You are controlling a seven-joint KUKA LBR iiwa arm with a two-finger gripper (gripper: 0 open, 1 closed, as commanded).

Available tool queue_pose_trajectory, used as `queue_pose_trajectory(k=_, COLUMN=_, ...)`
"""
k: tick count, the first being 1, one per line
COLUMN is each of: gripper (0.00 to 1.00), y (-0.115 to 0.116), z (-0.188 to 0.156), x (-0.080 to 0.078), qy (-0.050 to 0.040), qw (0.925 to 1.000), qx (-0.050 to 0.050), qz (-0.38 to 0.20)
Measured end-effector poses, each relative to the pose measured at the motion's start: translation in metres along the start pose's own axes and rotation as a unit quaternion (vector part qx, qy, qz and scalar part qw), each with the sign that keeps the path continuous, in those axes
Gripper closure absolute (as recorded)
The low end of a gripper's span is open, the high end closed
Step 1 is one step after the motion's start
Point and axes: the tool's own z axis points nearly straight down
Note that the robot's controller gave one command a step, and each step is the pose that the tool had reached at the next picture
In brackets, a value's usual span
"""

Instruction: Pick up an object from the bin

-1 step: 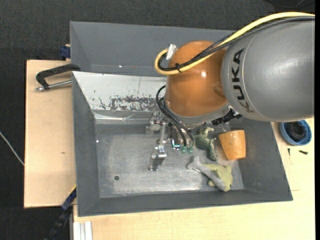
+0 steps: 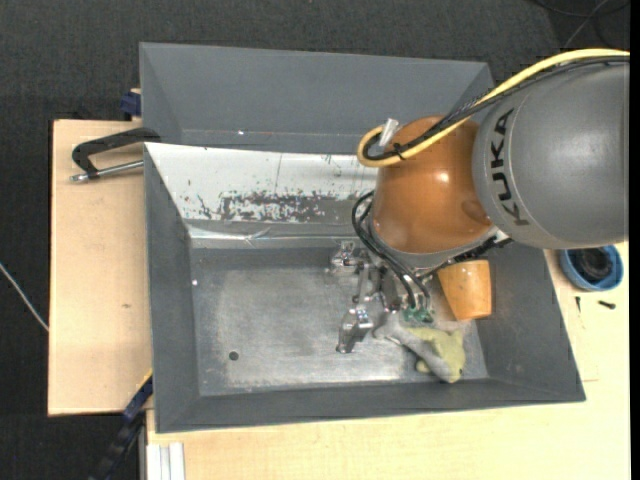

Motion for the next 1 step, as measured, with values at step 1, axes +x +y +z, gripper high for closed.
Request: queue_pose_trajectory(k=1, gripper=0.0, y=-0.0718, z=0.0322, x=-0.0005, qy=-0.001, qw=1.0, qx=0.0, qz=-0.008)
